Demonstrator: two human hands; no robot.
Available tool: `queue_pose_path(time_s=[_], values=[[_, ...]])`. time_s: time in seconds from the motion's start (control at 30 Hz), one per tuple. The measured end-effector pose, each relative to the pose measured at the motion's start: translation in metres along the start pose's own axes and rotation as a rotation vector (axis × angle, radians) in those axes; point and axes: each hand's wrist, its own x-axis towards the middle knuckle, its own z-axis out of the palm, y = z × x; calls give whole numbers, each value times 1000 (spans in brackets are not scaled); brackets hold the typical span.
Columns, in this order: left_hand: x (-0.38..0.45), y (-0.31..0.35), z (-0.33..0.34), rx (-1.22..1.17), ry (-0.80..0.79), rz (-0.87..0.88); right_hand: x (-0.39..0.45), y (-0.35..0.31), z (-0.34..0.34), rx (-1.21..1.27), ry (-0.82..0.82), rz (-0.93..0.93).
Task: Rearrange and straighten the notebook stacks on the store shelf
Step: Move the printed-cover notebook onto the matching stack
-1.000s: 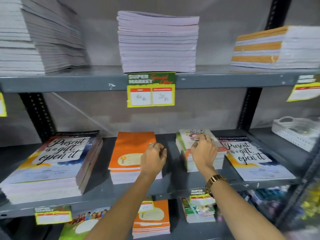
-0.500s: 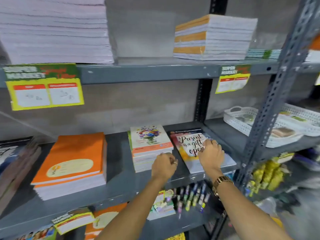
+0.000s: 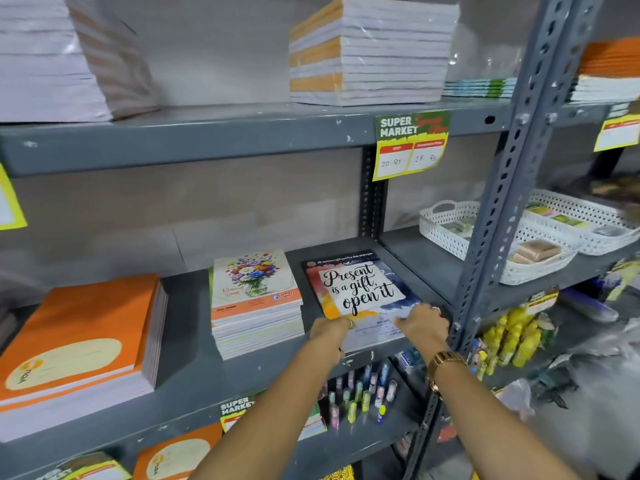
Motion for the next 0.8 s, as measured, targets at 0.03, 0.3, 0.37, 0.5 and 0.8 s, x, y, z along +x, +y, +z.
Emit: queue_pose_path(time_s=[0.03, 0.3, 0.37, 0.5, 0.8], values=[[2, 1, 2, -48, -3, -34, 2, -1, 0, -29, 7, 4], [6, 1, 6, -41, 110, -62, 2, -12, -6, 4, 22, 30], [1, 0, 5, -38, 90, -51, -3, -14, -6, 92, 77, 23], [-9, 3, 3, -130, 55, 31, -10, -19, -10, 334, 154, 39], [-31, 43, -30, -276, 11, 194, -33, -55, -55, 696, 312, -20]])
